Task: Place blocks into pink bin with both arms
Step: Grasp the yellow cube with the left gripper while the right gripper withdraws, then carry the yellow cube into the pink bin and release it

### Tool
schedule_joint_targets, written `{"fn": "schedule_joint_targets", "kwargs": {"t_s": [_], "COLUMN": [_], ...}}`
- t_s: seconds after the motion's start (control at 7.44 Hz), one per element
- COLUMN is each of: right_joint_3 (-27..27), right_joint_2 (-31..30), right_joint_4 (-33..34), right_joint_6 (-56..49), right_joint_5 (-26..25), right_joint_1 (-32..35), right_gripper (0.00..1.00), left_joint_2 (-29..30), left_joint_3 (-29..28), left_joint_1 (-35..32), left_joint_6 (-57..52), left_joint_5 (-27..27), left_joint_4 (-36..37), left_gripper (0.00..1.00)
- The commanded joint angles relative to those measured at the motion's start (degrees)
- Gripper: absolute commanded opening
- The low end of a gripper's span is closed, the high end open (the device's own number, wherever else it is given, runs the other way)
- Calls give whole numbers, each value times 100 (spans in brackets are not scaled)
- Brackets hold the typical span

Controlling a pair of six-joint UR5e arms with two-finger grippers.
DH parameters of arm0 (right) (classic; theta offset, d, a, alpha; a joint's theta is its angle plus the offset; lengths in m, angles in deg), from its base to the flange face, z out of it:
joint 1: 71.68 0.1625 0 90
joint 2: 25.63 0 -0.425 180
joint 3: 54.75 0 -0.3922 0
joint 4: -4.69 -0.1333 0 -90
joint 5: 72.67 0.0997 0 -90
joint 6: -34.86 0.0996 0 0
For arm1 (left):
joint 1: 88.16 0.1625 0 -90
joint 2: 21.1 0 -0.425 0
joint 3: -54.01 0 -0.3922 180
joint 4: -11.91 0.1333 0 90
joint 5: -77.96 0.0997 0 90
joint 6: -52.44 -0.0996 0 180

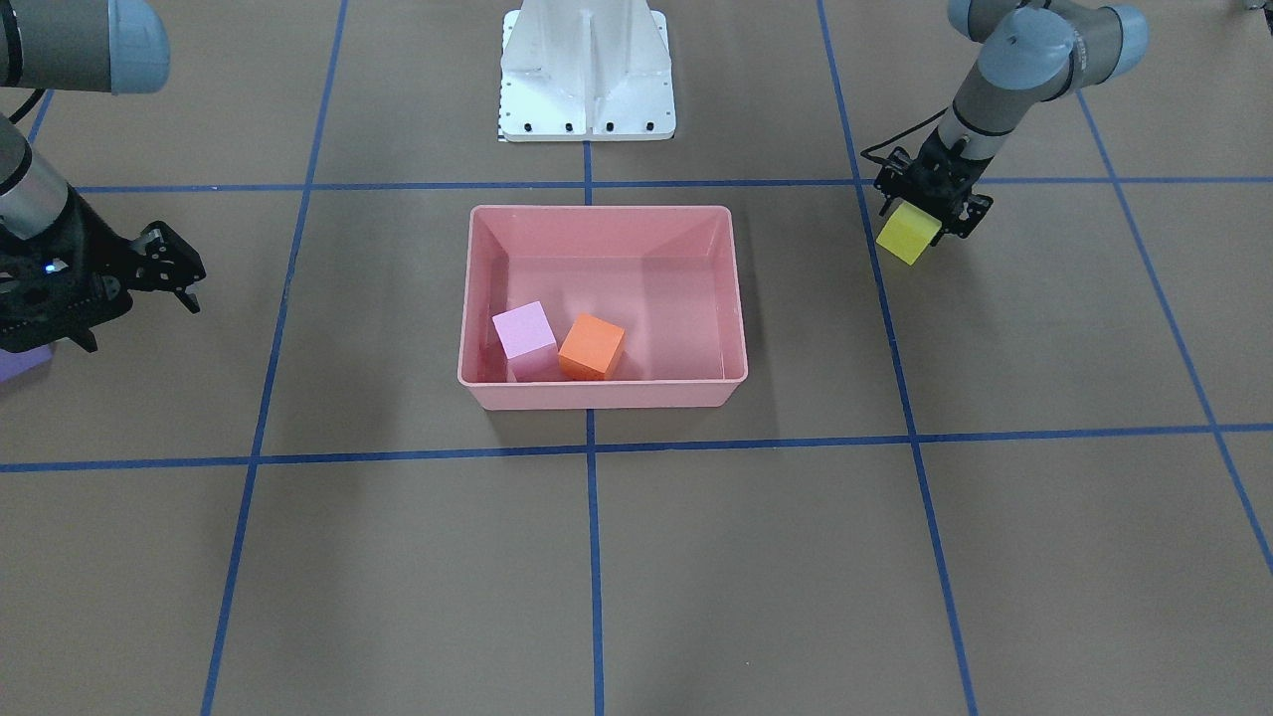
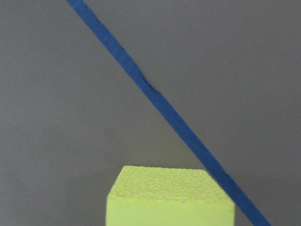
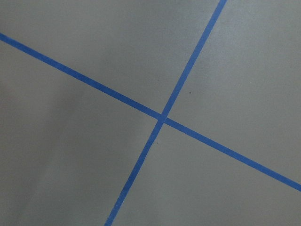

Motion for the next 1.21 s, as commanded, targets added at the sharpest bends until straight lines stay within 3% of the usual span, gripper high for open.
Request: {"fn": "schedule_joint_targets", "kwargs": {"t_s": [0.0, 0.27, 0.54, 0.81, 1.07], "right_joint_3": [-9, 9, 0, 0, 227], "right_joint_2": [-52, -192, -534, -894, -1325], "right_joint_4": [0, 9, 0, -9, -751], "right_joint_6": [-111, -558, -1191, -1893, -2028], "right_joint_5": [7, 16, 25, 25, 25], "right_joint_1": [9, 148, 298, 552, 589], "right_gripper": [100, 100, 100, 100, 100], "left_joint_2": [8, 34, 671, 2004, 3630], "left_joint_3": [251, 559, 1059, 1053, 782], "left_joint_1": [-27, -410, -545, -528, -475], "left_joint_6": [-7, 2, 769, 1720, 2478], "left_joint_5": [-91, -836, -830, -848, -857], "left_joint_4": [44, 228, 1261, 2236, 3764], "left_gripper": [5, 4, 7, 10, 16]}}
